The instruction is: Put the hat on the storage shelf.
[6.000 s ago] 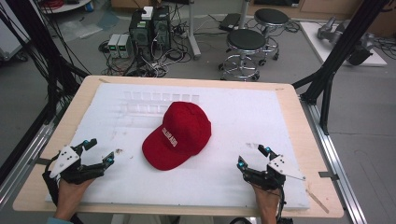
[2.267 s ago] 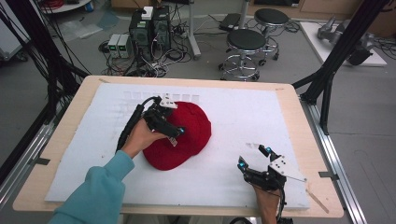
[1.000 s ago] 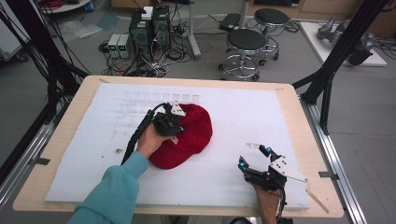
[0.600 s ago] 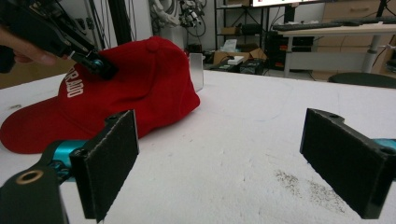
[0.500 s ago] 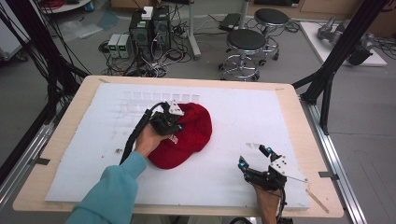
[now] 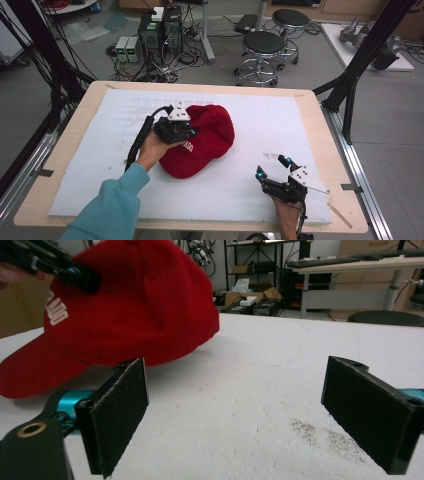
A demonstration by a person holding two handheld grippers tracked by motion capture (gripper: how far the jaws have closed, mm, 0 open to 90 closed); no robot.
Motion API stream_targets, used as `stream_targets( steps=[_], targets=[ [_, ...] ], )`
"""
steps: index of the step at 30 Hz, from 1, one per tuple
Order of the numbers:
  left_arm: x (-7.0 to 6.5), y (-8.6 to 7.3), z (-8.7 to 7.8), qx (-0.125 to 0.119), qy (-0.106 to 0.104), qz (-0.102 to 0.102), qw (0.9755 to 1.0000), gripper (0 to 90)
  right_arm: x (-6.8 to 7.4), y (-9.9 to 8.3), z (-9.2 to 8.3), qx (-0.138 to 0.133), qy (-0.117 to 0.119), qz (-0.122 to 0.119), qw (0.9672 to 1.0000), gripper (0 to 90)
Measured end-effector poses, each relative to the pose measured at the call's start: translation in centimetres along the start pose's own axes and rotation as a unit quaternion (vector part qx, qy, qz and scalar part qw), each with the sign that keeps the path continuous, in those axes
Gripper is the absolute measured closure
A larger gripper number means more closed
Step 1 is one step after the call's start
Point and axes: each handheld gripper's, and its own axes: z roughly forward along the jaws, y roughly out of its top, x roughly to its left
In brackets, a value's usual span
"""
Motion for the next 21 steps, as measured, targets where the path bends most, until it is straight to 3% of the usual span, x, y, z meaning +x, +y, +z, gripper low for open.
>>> stream_targets(
  steps=[7, 12, 17, 21],
  targets=[
    [0.0, 0.1, -0.7, -0.025, -0.022, 0.002, 0.9995, 86.8, 0.5, 0.1, 0.2, 0.014, -0.019, -0.014, 0.9996, 10.6],
    [0.1, 0.2, -1.3, -0.049, -0.029, 0.004, 0.9983, 86.8, 1.1, 0.4, 0.8, 0.02, -0.01, -0.017, 0.9996, 10.5],
    [0.3, 0.3, -2.0, -0.076, -0.036, -0.014, 0.9963, 86.7, 2.1, 1.5, 1.0, 0.014, 0.011, -0.007, 0.9998, 10.5],
    [0.7, 0.3, -2.4, -0.089, -0.052, -0.05, 0.9934, 86.8, 3.0, 2.5, 1.2, 0.005, 0.025, 0.004, 0.9997, 10.5]
  ],
)
